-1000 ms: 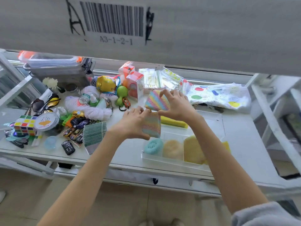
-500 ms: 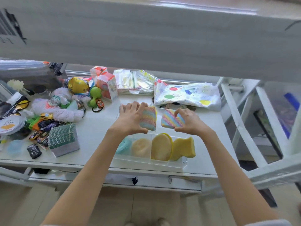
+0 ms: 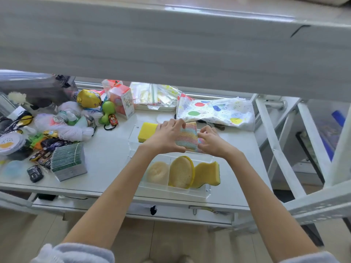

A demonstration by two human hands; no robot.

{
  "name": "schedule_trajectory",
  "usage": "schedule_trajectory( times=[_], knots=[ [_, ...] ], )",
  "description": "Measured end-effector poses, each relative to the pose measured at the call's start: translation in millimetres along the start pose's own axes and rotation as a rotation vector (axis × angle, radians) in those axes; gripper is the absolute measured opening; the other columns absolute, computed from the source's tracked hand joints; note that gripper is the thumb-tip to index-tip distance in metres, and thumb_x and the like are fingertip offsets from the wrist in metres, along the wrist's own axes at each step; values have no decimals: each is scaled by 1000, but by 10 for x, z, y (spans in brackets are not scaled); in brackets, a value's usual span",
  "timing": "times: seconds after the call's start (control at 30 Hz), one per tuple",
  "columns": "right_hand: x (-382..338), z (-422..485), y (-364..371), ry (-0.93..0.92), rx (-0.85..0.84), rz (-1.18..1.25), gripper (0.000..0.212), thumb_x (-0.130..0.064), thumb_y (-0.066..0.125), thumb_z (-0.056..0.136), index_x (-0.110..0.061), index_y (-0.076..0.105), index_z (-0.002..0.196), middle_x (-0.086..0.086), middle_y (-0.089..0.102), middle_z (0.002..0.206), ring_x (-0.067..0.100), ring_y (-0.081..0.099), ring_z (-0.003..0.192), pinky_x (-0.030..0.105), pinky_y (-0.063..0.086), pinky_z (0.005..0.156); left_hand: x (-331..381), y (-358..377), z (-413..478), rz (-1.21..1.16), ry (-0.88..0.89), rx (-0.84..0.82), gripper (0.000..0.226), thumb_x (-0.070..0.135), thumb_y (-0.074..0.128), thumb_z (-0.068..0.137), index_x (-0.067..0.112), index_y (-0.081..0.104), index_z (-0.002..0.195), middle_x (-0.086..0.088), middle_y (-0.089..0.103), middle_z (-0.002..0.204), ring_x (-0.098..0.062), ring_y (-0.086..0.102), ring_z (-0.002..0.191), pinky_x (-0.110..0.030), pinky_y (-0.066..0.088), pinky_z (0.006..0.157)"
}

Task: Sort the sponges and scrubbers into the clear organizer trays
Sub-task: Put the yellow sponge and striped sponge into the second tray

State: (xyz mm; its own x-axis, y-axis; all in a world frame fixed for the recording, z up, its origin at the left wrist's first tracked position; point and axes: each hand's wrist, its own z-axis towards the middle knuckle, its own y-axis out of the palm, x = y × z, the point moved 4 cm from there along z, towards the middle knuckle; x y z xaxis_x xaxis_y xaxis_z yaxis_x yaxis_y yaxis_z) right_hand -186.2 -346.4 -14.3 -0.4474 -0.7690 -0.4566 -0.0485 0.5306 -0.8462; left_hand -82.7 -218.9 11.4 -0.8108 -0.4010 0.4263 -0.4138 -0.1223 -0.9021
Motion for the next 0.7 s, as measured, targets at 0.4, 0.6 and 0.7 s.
schedule_trajectory(
  times=[0.4,0.6,0.7],
  knots=[
    [355,-279,-497,145,257,-1,29,-4,43,91,-14,65,108,12,52,122,25,50,114,42,43,103,262,408,384,-63,66,-139,55,41,68,82,26,44,129,-11,24,152,-32,19,142,-55,12,119],
    [267,-272,-428,114,230,-4,26,-10,46,92,-13,62,113,12,51,120,20,50,102,35,44,96,246,418,336,-134,62,-141,56,51,58,85,26,44,133,-8,24,152,-31,17,143,-52,22,118],
    [190,-239,-351,90,223,-13,29,-15,52,91,-14,56,120,12,49,125,25,46,117,38,42,102,110,276,286,-63,54,-33,53,50,49,91,18,45,134,-9,35,145,-27,26,139,-47,27,117]
  ],
)
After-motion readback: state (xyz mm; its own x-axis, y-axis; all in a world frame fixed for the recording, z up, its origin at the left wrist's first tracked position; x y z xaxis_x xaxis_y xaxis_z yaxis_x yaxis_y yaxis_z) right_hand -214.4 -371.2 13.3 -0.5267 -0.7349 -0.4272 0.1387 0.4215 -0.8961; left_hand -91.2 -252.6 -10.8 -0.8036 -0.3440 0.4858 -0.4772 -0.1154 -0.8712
